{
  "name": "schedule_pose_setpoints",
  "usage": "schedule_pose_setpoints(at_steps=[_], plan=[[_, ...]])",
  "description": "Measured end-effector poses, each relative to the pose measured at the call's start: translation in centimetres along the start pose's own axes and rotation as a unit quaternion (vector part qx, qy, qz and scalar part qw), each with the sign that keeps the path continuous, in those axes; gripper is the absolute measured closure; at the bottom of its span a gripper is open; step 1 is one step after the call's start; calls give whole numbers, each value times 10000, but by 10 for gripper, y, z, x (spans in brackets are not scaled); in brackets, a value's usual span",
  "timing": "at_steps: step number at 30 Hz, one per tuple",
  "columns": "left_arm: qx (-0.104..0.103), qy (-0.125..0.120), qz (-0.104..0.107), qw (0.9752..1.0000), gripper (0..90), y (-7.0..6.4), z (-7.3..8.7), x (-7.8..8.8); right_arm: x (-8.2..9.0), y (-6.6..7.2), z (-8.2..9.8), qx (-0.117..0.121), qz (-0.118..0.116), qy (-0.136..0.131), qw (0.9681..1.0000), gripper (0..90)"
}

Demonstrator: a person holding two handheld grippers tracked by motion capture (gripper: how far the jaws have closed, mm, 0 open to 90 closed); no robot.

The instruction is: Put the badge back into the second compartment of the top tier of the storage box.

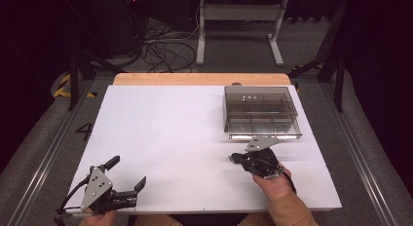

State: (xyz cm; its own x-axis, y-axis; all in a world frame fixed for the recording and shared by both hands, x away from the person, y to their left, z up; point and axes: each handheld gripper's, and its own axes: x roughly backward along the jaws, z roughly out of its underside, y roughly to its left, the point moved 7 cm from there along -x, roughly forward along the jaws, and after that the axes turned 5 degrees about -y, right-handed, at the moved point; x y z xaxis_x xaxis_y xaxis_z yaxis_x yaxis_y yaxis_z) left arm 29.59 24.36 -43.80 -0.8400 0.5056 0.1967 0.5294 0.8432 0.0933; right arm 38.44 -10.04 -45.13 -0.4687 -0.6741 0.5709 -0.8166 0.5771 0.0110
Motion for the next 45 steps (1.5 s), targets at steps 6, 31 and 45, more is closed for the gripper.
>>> schedule_pose_setpoints(at_steps=[6,31,45], plan=[[-9,6,2,10000,10,0,0,0,8,0,-5,22,29,-166,9999,875],[-25,20,-9,10000,11,0,0,0,34,-1,-19,77,183,-576,9981,875],[-23,35,-19,10000,11,0,1,-1,46,-17,-40,82,398,-733,9965,875]])
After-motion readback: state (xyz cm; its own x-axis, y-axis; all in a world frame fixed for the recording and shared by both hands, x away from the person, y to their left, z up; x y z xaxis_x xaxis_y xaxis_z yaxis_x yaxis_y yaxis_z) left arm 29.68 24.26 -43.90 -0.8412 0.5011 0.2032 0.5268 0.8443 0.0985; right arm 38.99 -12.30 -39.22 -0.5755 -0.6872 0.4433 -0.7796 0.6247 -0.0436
